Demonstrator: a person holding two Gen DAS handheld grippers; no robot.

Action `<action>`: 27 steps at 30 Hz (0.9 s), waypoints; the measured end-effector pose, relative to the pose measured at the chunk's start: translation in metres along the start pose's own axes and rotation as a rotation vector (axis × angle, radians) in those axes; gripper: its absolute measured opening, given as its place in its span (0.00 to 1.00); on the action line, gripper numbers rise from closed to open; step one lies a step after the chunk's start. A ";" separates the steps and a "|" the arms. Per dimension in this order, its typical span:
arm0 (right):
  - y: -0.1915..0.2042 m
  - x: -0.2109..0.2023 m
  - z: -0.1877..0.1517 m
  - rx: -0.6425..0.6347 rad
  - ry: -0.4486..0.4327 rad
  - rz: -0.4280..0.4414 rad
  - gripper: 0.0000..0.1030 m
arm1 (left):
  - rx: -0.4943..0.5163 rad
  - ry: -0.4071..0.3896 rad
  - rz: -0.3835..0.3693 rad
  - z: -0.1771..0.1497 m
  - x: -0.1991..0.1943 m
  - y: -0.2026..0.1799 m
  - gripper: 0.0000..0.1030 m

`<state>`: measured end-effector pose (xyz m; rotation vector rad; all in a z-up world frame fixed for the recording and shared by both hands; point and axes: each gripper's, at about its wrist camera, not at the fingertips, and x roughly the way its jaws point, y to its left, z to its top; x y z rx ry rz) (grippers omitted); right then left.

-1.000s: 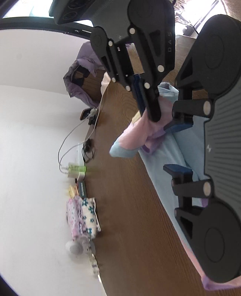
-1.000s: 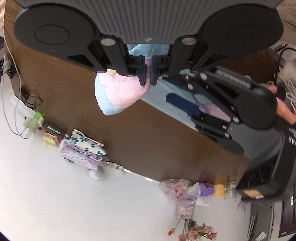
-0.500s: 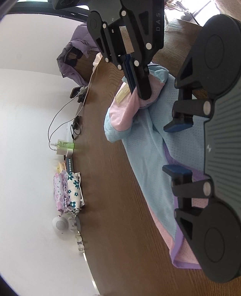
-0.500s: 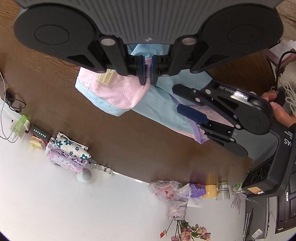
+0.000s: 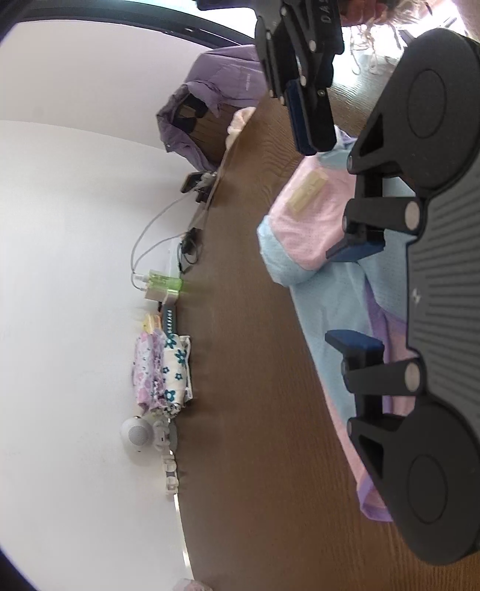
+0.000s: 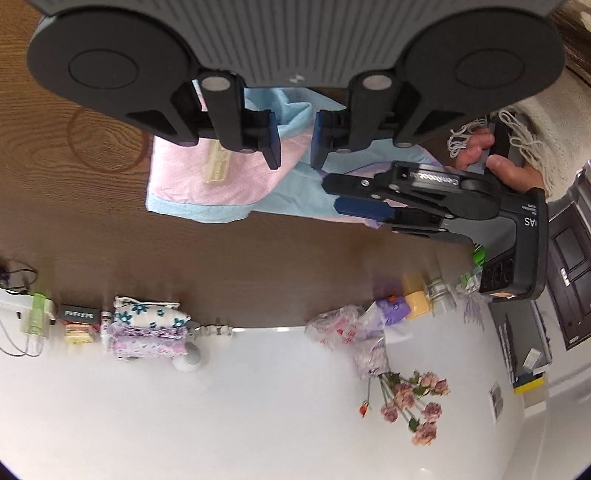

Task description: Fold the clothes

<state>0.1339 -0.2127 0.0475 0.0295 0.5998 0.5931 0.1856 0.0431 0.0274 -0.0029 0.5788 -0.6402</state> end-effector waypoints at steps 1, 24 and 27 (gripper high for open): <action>-0.003 -0.001 -0.002 -0.002 -0.001 -0.033 0.17 | 0.002 0.002 -0.011 0.002 0.003 -0.002 0.38; -0.081 0.004 -0.033 0.419 -0.002 -0.059 0.46 | 0.176 0.166 -0.069 -0.006 0.056 -0.046 0.41; -0.091 0.010 -0.044 0.520 -0.023 -0.017 0.45 | 0.118 0.166 -0.073 -0.009 0.057 -0.034 0.41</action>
